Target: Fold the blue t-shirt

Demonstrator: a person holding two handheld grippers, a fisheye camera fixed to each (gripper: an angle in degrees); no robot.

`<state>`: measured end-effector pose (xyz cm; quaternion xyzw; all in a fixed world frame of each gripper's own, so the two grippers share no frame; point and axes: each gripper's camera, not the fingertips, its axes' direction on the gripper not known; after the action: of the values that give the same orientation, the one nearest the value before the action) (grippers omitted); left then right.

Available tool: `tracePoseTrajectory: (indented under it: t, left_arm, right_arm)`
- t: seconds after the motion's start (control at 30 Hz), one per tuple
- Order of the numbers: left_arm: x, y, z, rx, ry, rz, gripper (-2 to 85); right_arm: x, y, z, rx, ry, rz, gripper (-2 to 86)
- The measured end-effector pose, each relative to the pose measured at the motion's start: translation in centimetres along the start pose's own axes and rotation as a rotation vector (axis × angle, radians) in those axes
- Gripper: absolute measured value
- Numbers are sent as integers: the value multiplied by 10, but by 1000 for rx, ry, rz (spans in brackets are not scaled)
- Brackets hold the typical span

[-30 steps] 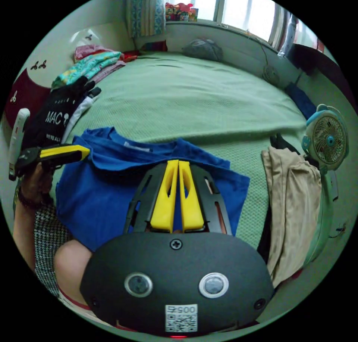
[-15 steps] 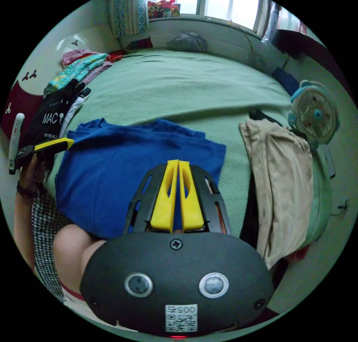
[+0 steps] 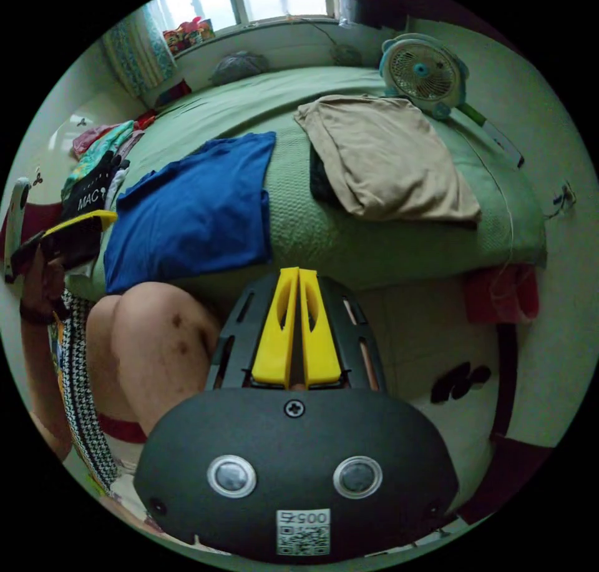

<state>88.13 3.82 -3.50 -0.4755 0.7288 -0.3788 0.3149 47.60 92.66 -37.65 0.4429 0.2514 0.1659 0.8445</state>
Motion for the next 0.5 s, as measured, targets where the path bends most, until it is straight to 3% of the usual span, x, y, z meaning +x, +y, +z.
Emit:
tracePoseTrajectory:
  t: [0.27,0.5]
  left_arm:
    - [121,-24,63,-59,-10,64,123]
    - [153,-39,114,-81,-62,-14,137]
  right_arm:
    - [22,-1,-36,71,42,-14,6]
    - [50,-11,-69,129,0,30,36]
